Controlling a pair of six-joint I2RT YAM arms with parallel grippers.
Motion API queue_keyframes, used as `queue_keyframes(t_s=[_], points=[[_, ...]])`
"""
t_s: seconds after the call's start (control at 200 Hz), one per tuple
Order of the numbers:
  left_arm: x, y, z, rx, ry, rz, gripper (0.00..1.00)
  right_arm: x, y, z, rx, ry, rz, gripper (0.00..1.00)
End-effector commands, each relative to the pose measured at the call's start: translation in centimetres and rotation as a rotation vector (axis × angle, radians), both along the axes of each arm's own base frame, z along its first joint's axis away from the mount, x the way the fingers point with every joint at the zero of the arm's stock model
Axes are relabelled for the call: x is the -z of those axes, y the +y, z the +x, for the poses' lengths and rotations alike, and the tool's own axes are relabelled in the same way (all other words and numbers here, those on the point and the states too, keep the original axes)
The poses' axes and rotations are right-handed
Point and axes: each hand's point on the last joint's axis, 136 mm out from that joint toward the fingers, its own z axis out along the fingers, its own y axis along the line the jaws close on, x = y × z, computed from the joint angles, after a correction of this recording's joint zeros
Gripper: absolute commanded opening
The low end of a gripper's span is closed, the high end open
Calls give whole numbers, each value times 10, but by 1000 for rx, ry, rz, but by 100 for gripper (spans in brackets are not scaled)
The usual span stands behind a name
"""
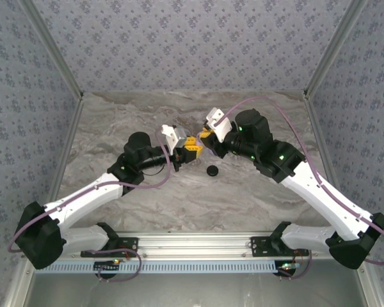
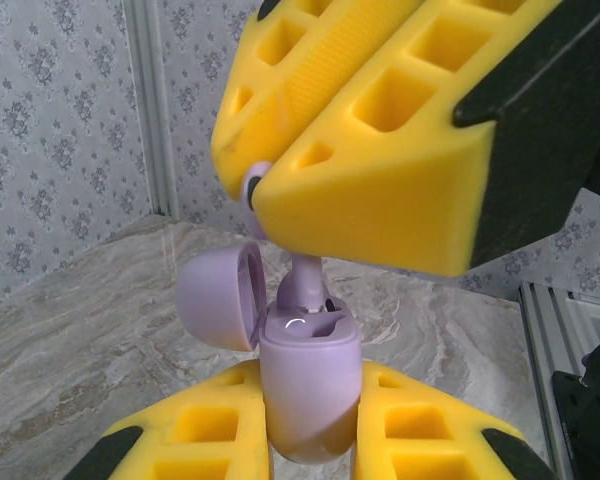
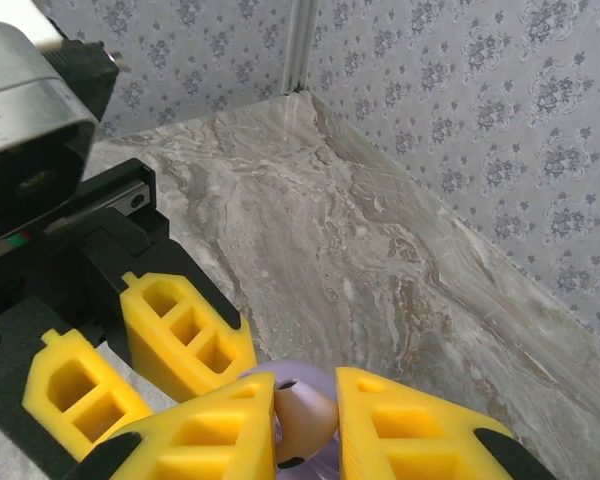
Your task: Insert the wireless bluetooth earbuds into the charging case
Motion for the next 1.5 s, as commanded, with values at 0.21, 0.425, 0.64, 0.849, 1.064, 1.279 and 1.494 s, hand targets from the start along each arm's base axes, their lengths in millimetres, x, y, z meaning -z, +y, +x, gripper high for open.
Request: queue_keyframes(t_s=[0.21, 0.425, 0.64, 0.849, 1.064, 1.279, 1.494], points=[[-26, -1, -6, 25, -45, -46, 2, 5, 0, -2, -17, -20, -46, 22], [-26, -1, -6, 23, -43, -45, 2, 12, 1, -6, -41, -17, -59, 22], [-24, -1, -6, 19, -38, -42, 2, 14, -1, -7, -48, -26, -70, 22], [-24, -1, -6, 19, -38, -44, 2, 18, -3, -10, -64, -34, -81, 23], [-25, -2, -6, 22, -38, -52, 2, 23, 1, -15, -108, -10, -77, 24], [-26, -2, -5, 23, -39, -59, 2, 15, 1, -16, -116, 14, -36, 31], [-28, -2, -4, 13, -38, -82, 2, -36, -20, -21, -111, 34, 180, 55]])
